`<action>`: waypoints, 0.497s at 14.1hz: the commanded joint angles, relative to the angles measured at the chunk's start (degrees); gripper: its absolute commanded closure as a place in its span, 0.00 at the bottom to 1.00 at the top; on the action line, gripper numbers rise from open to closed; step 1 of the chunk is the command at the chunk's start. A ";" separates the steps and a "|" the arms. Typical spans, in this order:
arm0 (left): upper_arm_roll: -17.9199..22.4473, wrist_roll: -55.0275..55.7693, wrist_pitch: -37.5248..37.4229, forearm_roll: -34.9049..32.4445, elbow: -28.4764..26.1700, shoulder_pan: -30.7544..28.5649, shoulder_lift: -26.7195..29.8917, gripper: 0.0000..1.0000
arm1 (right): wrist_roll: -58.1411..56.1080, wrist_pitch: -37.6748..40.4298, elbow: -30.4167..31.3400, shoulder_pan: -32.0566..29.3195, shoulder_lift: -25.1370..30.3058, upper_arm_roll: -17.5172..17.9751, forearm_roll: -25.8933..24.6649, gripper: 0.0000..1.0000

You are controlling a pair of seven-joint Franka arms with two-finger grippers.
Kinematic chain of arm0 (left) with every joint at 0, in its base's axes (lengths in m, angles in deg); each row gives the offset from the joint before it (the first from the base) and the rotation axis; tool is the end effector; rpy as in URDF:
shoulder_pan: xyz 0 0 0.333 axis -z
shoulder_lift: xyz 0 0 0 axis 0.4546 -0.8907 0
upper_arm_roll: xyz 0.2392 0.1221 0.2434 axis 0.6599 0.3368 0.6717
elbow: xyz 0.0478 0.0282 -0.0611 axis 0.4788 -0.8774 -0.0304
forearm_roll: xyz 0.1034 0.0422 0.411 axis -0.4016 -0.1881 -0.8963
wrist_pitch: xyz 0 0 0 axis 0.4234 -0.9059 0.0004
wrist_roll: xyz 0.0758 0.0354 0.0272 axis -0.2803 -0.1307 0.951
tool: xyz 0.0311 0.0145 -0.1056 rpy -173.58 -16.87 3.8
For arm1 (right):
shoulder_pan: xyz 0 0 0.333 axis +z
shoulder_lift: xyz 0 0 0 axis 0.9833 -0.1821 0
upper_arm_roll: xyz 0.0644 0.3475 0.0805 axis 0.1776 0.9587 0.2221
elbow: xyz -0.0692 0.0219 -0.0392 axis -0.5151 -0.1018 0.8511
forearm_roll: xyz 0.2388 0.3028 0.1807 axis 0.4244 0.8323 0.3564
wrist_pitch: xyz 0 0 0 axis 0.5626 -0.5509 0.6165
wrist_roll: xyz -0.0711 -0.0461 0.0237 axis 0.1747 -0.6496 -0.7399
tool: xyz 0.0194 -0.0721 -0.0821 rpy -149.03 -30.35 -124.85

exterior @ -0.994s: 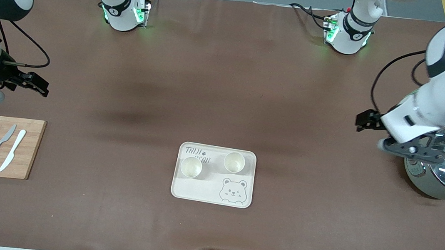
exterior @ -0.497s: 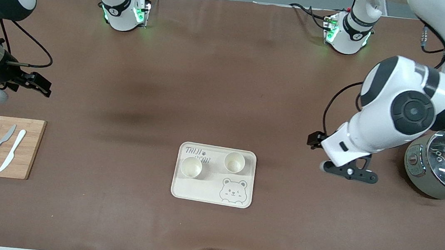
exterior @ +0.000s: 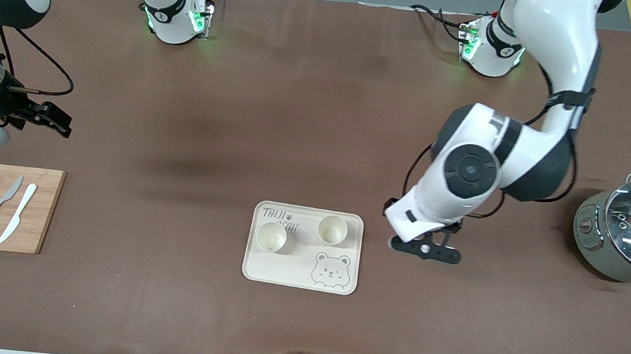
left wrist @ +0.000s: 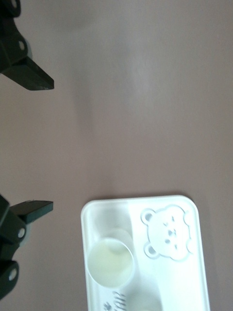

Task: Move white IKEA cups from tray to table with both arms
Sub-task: 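Lower the open left gripper over the white cup on the tray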

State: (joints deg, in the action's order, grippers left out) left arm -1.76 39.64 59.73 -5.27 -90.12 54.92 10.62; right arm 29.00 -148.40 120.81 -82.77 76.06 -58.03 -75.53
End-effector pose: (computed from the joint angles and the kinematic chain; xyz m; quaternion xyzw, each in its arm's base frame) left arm 0.7055 -0.3643 0.4239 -0.9971 0.0732 0.0082 0.0188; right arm 0.6049 -0.0090 0.5622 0.9992 -0.0329 0.0103 0.0199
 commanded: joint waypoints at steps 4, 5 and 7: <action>0.47 2.03 1.22 -0.29 7.25 2.26 -6.13 0.00 | 0.06 0.29 -0.69 0.01 -0.04 -0.04 1.22 0.00; 0.55 2.03 1.40 -0.29 7.96 3.05 -7.19 0.00 | 0.06 0.20 -0.69 0.10 -0.04 -0.04 1.22 0.00; 0.55 2.55 3.06 0.06 8.31 3.66 -8.60 0.00 | -0.03 0.02 -0.78 0.01 -0.04 -0.04 1.22 0.00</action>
State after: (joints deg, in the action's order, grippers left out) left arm -1.78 41.13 61.98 -5.27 -85.08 57.29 4.92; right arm 29.01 -148.45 120.78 -82.77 76.06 -58.03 -75.53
